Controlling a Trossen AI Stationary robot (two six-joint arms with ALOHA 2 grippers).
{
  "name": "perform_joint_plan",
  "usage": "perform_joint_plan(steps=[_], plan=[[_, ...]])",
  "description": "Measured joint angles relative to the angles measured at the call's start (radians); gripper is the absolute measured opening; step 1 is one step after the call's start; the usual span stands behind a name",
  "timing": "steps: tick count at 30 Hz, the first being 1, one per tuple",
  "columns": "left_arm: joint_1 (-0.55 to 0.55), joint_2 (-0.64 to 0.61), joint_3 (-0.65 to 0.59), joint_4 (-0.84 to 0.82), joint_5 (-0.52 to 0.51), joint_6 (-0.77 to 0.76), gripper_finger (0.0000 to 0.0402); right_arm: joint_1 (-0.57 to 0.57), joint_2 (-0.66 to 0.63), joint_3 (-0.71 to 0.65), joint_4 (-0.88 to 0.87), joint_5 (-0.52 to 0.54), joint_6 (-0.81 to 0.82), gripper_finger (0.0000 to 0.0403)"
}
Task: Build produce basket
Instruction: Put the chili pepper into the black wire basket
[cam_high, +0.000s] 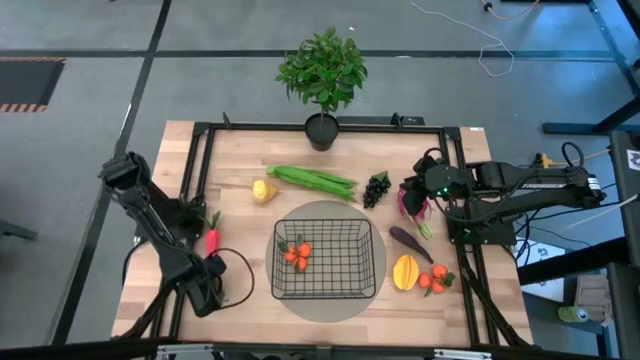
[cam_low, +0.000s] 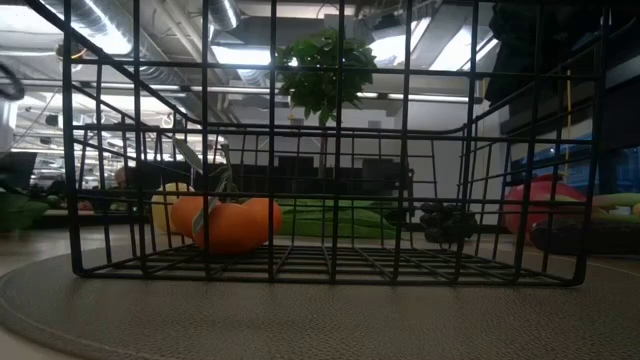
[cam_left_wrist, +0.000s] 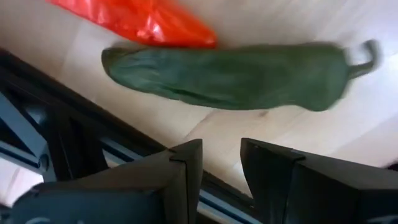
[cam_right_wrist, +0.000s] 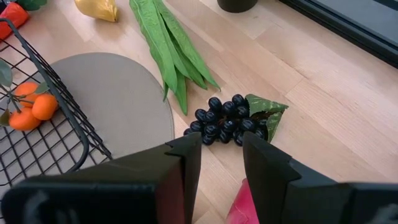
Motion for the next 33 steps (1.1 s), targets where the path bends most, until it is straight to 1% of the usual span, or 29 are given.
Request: perform_joint_plan(steps=[3,10,15,21,28,33], plan=[[-0.004,0.041,0.0,0.001,-0.023,0.008,0.0098,0.0,0.0,0.0,0.0,0.0,0.0,0.011],[0.021,0.141,0.002,-0.009,-0.174,0.011,0.0098,0.0,0.0,0.0,0.015,0.0,0.0,0.011],[0.061,0.162,0.005,-0.057,-0.236,0.012,0.0098,0.0,0.0,0.0,0.049,0.002,-0.002,0.011],[0.104,0.155,0.002,-0.087,-0.375,0.011,0.0098,0.0,0.0,0.0,0.06,0.03,-0.03,0.011],[0.111,0.153,0.001,-0.074,-0.387,0.011,0.0098,0.0,0.0,0.0,0.06,0.029,-0.034,0.011],[0.111,0.154,0.0,-0.08,-0.421,0.069,0.0111,0.0,0.0,0.0,0.06,0.028,-0.034,0.011]])
